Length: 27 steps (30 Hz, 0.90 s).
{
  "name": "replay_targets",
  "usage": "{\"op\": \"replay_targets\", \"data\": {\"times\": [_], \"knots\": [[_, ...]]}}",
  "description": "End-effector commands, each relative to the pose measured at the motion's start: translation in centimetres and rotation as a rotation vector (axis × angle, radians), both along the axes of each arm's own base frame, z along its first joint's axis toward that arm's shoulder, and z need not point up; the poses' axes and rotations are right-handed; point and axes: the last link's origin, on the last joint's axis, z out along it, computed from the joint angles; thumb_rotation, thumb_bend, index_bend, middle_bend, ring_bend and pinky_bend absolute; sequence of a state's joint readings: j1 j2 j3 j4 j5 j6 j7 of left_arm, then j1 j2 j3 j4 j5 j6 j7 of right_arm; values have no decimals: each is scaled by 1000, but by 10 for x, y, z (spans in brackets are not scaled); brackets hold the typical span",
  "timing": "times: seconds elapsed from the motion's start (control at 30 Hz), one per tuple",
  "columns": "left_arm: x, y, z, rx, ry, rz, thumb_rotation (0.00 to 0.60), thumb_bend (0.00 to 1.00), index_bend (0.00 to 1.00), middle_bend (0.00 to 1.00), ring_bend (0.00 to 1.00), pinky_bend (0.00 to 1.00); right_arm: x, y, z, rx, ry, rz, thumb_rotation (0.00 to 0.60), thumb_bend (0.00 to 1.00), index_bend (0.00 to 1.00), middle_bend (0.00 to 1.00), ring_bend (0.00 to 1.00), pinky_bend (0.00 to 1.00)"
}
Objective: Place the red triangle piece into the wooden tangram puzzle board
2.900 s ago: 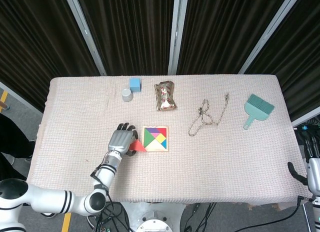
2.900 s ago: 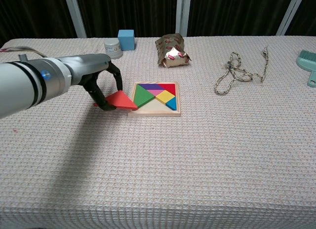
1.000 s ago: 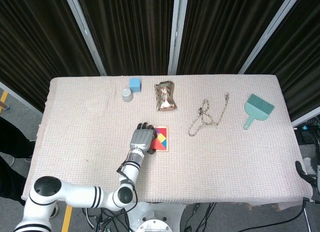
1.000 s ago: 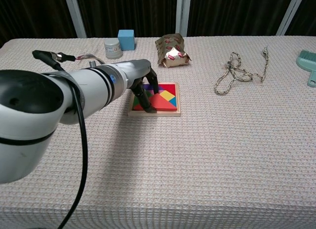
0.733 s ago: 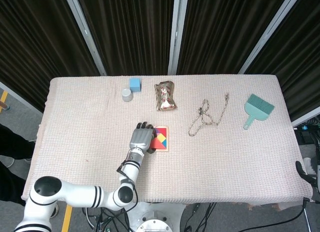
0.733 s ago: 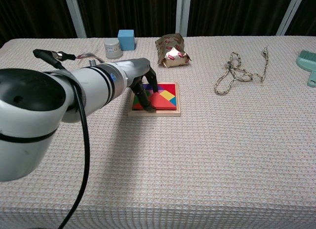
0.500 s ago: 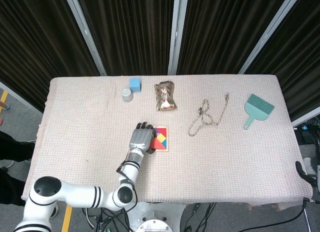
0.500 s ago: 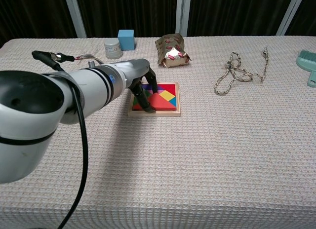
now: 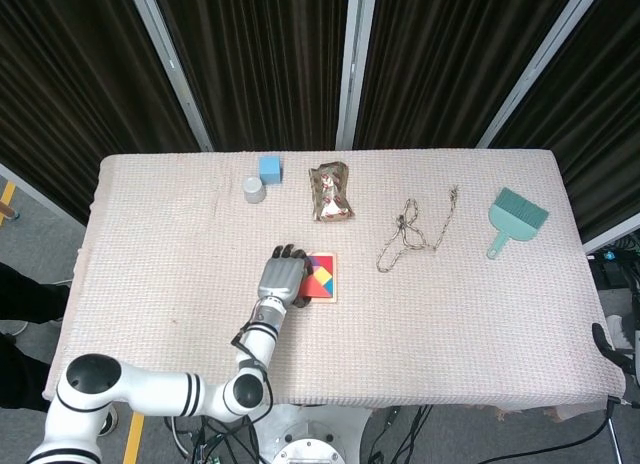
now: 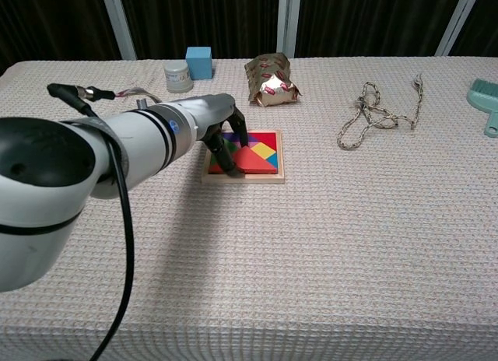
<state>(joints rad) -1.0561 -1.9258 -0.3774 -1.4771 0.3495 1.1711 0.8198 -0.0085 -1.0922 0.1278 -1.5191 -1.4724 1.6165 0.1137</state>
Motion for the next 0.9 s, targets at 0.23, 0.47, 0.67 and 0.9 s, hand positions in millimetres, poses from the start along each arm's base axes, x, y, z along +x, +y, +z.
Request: {"op": "replay_targets", "data": {"times": [0.23, 0.47, 0.67, 0.9], "knots": [[-1, -1, 2, 8, -13, -7, 600, 308, 233, 150, 0, 0, -1, 0, 0, 2, 1, -5, 600, 228, 0, 0, 0, 0], [3, -1, 7, 16, -24, -17, 600, 306, 230, 150, 0, 0, 0, 0, -1, 3, 3, -3, 600, 229, 0, 0, 0, 0], [-1, -1, 11, 23, -4, -11, 600, 303, 270, 141, 0, 0, 0, 1, -1, 2, 3, -2, 600, 229, 0, 0, 0, 0], [-10, -3, 17, 5, 21, -10, 600, 288, 276, 115, 0, 0, -1, 1, -1, 4, 2, -5, 600, 229, 0, 0, 0, 0]]}}
